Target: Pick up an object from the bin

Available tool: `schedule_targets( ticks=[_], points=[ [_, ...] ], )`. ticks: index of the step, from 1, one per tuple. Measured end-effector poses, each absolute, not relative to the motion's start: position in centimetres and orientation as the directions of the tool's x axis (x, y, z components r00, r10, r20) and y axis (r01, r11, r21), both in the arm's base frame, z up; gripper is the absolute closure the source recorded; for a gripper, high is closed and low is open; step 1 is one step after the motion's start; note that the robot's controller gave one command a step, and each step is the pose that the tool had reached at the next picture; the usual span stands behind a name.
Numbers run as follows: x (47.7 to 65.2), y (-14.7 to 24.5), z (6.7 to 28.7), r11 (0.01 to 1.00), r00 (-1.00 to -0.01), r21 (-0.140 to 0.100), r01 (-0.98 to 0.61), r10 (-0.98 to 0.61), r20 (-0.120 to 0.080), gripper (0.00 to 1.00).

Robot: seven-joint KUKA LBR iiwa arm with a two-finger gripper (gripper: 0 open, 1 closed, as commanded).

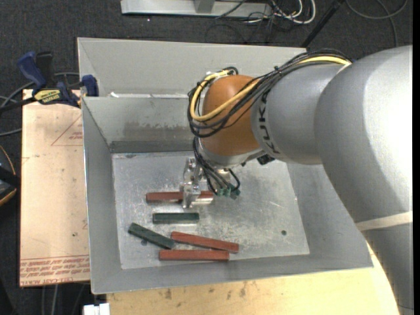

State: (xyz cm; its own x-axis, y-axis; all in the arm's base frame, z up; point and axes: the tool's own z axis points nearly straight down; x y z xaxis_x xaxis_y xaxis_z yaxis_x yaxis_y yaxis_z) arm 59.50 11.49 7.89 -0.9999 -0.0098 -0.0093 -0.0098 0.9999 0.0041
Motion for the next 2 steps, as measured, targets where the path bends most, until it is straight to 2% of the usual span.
schedule_targets(
  ticks=[1, 2],
  points=[
    [59.5, 11.5, 7.9, 1.000, -1.000, 0.004, -0.009, -0.009, -0.009, 1.00],
    [59.2, 11.1, 20.1, 1.000, -1.000, 0.001, -0.025, -0.025, -0.003, 1.00]
  ],
)
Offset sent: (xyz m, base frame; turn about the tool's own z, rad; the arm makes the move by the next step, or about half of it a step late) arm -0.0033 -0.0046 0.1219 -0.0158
